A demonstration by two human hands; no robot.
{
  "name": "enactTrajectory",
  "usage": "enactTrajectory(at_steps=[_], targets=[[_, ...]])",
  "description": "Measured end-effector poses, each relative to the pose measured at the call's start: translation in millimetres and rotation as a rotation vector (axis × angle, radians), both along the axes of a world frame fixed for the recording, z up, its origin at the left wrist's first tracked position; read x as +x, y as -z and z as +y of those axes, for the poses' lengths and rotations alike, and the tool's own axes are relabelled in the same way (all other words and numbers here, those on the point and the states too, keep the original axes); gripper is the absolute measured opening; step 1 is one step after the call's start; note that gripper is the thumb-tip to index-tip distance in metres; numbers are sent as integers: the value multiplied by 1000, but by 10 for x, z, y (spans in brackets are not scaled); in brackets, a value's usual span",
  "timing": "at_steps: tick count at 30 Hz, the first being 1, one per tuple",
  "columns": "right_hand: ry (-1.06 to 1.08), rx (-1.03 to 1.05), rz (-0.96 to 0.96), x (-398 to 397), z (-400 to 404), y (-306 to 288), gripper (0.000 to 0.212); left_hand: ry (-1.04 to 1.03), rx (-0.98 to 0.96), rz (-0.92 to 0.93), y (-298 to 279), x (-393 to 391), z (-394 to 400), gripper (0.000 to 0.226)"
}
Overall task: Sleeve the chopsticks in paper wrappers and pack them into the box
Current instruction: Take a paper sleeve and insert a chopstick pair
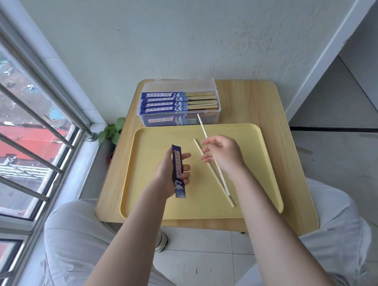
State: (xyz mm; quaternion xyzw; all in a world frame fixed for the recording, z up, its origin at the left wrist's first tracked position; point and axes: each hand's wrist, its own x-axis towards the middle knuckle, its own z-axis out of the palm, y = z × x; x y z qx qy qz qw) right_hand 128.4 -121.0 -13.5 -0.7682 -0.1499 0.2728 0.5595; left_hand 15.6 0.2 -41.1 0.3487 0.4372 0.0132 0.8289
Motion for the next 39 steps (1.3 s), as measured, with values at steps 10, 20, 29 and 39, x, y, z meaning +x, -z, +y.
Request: enactTrajectory(at_steps=[10,20,29,39], targets=[[264,608,445,116,-131,25,10,-268,-93,-112,3,35,-24,26],[499,473,366,112,-49,74,21,-653,-214,-170,-70,52,113,29],[535,322,313,91,-35,160,9,-746,-249,-143,-52,28,135,32],[475,319,311,19,23,183,10,-772,-227,-157,-40,-9,150,33]])
